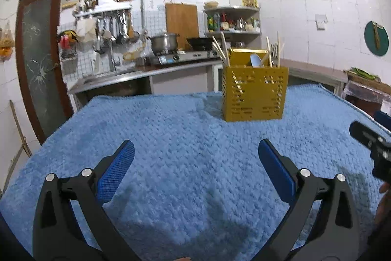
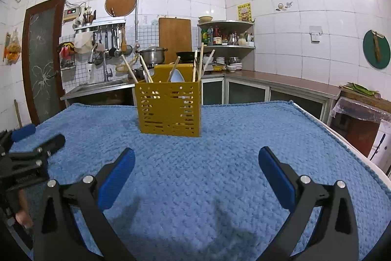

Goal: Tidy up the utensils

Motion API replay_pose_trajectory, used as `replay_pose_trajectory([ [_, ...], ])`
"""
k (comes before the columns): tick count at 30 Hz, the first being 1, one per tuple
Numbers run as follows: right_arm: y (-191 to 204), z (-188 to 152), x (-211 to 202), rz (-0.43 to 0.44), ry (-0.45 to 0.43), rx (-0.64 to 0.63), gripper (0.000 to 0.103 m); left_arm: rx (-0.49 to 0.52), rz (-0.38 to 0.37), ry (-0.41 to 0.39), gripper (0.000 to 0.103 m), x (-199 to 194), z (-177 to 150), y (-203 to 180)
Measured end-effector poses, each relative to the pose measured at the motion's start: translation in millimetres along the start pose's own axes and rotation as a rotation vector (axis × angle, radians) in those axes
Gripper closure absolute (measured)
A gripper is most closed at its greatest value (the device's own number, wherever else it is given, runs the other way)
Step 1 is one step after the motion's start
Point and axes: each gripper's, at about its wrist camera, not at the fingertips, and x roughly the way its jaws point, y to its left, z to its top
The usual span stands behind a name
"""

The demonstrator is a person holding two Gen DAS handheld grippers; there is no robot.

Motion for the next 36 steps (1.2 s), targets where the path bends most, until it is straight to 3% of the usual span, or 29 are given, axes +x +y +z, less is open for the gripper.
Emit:
replay_pose_trajectory([
  [14, 1.6, -0.3, 2.7, 0.0, 0.006, -0.008, 0.004, 0.011, -0.042, 0.024, 0.005, 3.7, -1.9, -0.8],
  [36, -0.7, -2.4, 6.4, 0.002, 0.027, 0.002, 0.004, 0.009, -0.042, 0.004, 0.005, -0.1, -1.3, 1.5],
])
